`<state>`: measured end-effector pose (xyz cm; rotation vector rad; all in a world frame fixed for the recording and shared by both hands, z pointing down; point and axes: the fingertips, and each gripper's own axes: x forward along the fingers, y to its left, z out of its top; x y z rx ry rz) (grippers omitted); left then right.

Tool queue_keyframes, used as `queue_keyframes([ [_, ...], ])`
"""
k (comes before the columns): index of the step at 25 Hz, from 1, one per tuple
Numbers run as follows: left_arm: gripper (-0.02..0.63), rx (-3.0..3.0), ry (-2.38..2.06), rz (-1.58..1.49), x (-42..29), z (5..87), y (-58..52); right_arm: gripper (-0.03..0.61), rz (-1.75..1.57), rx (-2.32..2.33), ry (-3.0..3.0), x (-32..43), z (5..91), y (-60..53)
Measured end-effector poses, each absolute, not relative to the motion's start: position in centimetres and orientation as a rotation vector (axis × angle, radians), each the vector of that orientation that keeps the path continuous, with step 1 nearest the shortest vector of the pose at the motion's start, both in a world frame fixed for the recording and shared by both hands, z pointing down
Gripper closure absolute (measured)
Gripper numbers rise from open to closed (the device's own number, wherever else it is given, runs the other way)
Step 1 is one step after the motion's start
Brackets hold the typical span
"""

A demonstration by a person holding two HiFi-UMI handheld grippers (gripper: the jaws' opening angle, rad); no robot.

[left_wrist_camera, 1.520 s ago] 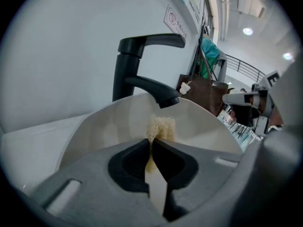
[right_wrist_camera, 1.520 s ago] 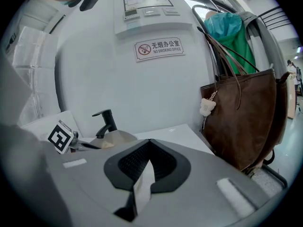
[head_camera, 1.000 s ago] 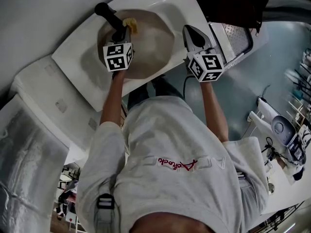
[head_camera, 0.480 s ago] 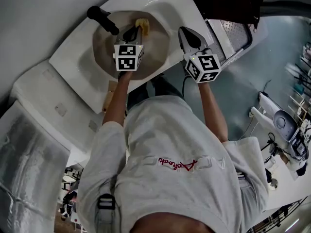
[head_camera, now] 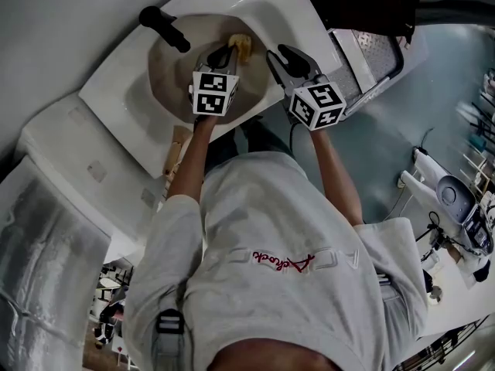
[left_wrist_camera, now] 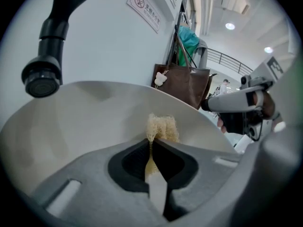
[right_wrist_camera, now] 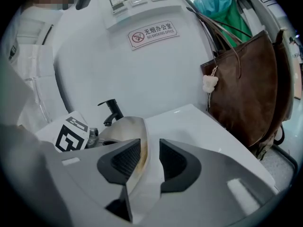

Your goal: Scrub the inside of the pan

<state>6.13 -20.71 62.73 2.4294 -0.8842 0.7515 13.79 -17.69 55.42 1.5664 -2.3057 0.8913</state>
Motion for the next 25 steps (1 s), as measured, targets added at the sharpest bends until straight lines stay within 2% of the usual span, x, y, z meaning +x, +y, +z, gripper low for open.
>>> queue_keyframes([
  [5,0.592,2.386,-0.979,0.749,2.6,62.3,-21.3,0.450,0.908,1.528,-2.292,12.9,56.6,-17.5],
  [11,0.592,2.304,-1.117,0.763,-2.8,62.1,-21.5,0.535,0.868,1.552,-2.267,12.9,57.0,-17.4],
  [14,0.592,2.283,-1.156,0.776,-4.2,62.1,-21.6,0.538,0.863,1.554,-2.265,12.8,57.0,-17.4],
  [21,0.592,2.296,-1.140,0.869,-3.7,62.8,-21.8,0.538,0.876,1.556,-2.256,12.7,57.1,-17.4],
  [25,0.592,2.434,-1.064,1.075,-2.2,62.3,-21.4,0.538,0.883,1.553,-2.261,12.8,57.1,-17.4],
])
